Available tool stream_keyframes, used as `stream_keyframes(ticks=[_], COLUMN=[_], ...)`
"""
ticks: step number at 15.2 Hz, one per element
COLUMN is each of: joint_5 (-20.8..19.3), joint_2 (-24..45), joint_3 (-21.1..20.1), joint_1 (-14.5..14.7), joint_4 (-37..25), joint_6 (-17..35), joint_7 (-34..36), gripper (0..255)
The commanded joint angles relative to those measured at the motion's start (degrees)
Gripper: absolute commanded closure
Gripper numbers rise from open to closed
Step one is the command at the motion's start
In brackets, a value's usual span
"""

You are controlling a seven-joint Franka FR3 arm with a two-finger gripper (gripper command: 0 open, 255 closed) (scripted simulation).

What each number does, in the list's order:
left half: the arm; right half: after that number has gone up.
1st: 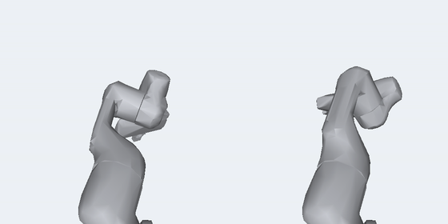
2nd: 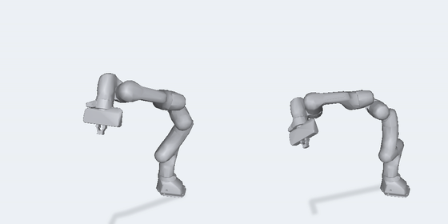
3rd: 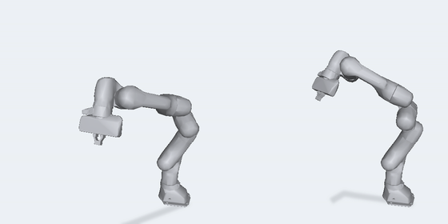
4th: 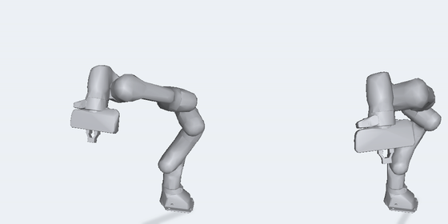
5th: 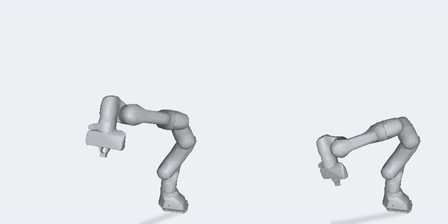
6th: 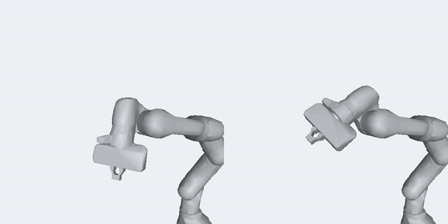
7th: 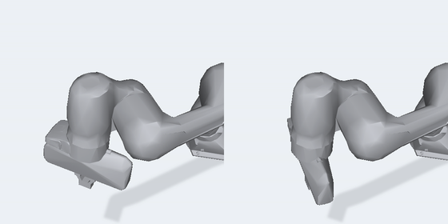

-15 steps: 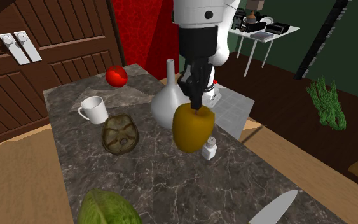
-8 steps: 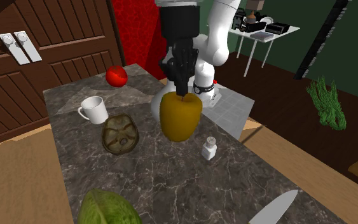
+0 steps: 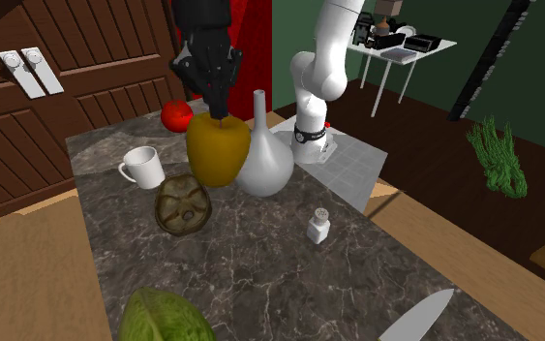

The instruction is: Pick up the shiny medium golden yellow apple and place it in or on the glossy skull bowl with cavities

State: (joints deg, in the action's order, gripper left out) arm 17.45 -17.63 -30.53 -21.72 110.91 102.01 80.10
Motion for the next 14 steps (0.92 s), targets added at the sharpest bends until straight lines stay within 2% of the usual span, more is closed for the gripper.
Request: stream_keyframes(ticks=[1,12,14], joint_5=[-0.81,-5.83,-5.63], joint_2=[1.22,12.3,11.84], joint_3=[1.49,7.87,7.9], joint_1=[-1.02,-6.43,-6.42], joint_4=[-1.84,-17.05,-15.01], joint_6=[-1.28,-8.48,-6.9], joint_7=[-1.99,-11.24,-11.6], gripper=[255,255,255])
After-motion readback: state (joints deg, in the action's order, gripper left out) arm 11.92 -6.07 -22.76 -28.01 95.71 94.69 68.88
